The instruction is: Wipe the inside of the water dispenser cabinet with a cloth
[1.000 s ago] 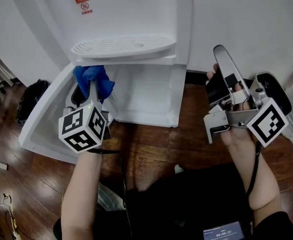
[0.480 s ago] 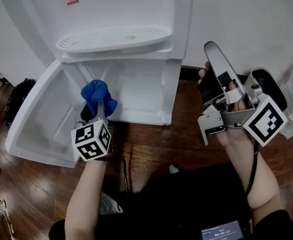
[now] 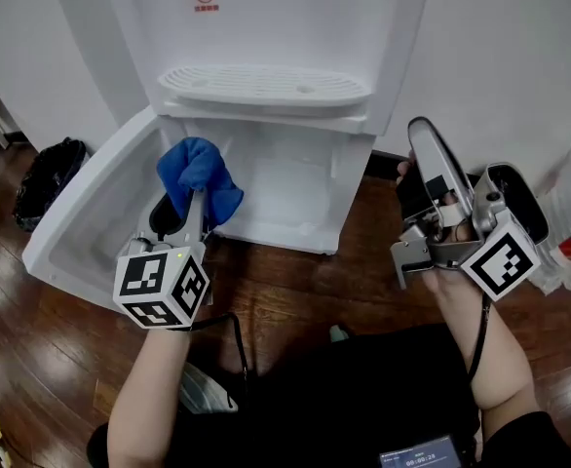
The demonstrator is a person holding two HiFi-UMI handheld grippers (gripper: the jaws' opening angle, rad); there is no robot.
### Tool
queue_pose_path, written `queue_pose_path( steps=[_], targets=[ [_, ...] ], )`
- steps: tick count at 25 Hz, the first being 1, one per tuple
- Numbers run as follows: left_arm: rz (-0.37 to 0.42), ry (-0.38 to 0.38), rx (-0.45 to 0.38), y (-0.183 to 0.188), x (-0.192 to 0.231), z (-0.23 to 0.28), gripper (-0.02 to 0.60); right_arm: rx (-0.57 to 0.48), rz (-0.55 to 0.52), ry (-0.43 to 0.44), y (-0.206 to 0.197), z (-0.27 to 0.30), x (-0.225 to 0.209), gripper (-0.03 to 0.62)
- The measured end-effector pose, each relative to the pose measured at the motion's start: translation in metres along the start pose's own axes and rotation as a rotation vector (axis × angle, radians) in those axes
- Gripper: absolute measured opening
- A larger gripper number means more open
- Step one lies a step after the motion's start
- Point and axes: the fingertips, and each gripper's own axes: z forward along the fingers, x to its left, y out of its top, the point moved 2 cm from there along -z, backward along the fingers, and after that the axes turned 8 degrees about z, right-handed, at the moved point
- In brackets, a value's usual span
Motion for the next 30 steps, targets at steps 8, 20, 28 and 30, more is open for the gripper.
queue_pose_path(
  steps=[8,20,28,30],
  targets=[
    [-0.012,0.015,0.036,-0.018,0.003,-0.002,0.101,0.113,-0.062,0.012,-0.023,0.006,0.005,0.012],
    [0.023,0.052,0.121,-0.049,0.0,0.005,0.101,0.202,-0.107,0.022,-0.04,0.014,0.012,0.012],
    [0.063,0.139,0.187,-0.093,-0.017,0.056,0.098,-0.026,0.086,-0.136,0.008,-0.006,-0.024,0.006],
    [0.082,0.178,0.222,-0.11,-0.019,0.081,0.097,-0.067,0.111,-0.15,0.016,-0.01,-0.029,0.006]
  ],
)
